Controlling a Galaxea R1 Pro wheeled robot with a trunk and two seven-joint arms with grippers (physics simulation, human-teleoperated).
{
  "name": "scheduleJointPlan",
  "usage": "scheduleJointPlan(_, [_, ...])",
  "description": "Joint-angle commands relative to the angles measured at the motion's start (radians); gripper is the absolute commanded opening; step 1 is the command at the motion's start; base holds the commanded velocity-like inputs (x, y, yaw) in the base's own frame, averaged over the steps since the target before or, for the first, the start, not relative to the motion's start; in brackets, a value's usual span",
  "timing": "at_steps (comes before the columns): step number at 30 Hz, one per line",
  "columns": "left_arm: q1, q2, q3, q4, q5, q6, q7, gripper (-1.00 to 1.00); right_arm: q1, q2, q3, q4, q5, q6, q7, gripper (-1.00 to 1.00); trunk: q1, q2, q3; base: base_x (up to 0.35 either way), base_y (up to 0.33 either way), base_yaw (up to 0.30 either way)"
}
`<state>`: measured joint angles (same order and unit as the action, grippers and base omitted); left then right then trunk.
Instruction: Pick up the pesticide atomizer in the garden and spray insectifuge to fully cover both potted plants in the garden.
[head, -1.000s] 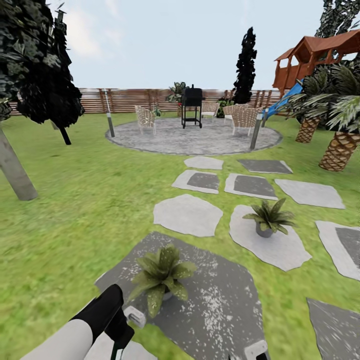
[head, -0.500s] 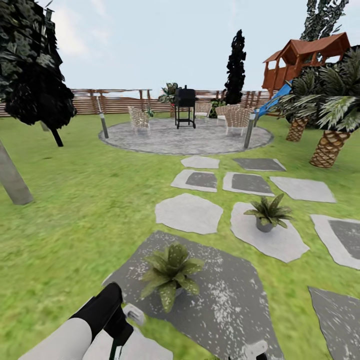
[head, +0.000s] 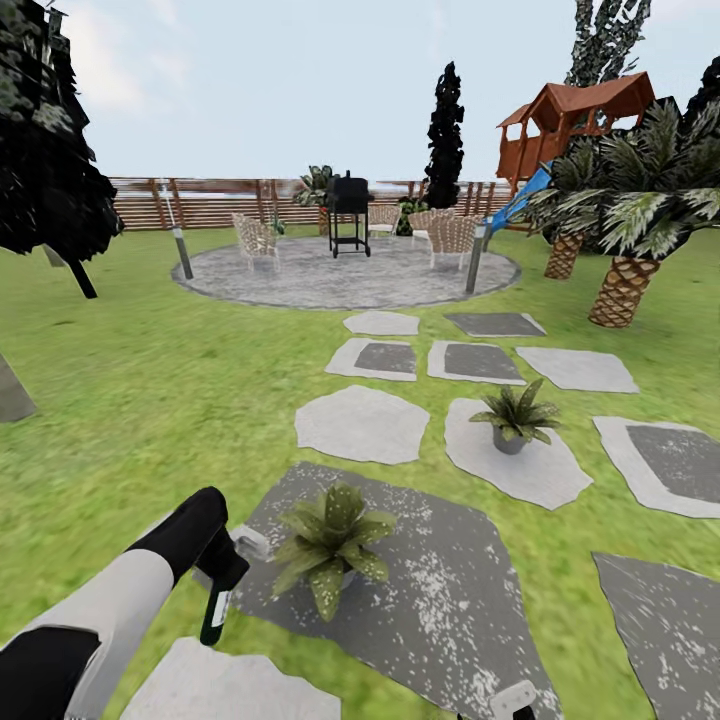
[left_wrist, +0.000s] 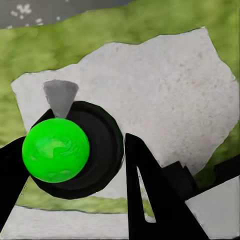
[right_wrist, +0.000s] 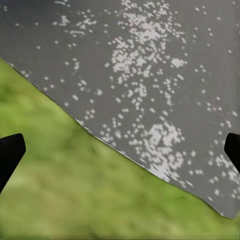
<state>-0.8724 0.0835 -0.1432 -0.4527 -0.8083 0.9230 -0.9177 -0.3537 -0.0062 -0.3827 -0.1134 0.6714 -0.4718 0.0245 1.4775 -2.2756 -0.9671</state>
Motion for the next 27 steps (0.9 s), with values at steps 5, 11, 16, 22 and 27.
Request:
scheduleJointPlan(5, [0.004,-0.001,-0.004,-0.008,-0.202,-0.002,-0.196,-1.00,-0.001,0.000,-0.008,0.001,0.007,-0.004,0.002,1.00,0.000,0.000,-0.001,0.000,0.000,0.000])
scheduleJointPlan(11, [0.007,-0.001,-0.004,-0.011,-0.228,-0.001,-0.226,-1.00,-0.001,0.000,-0.008,0.000,0.007,-0.004,0.002,1.00,0.000,0.000,-0.001,0.000,0.000,-0.166])
scheduleJointPlan(16, [0.007,-0.001,-0.004,-0.004,-0.229,0.001,-0.227,-1.00,-0.001,0.000,-0.008,0.001,0.007,-0.004,0.002,1.00,0.000,0.000,-0.001,0.000,0.042,-0.293])
scheduleJointPlan(22, [0.009,-0.002,-0.004,-0.001,-0.229,0.000,-0.227,-1.00,-0.001,0.000,-0.008,0.001,0.007,-0.004,0.002,1.00,0.000,0.000,-0.001,0.000,0.261,-0.147])
scheduleJointPlan(27, [0.009,-0.002,0.001,-0.001,-0.227,0.002,-0.227,-1.00,-0.001,0.000,-0.008,0.001,0.007,-0.004,0.002,1.00,0.000,0.000,-0.001,0.097,0.298,-0.014])
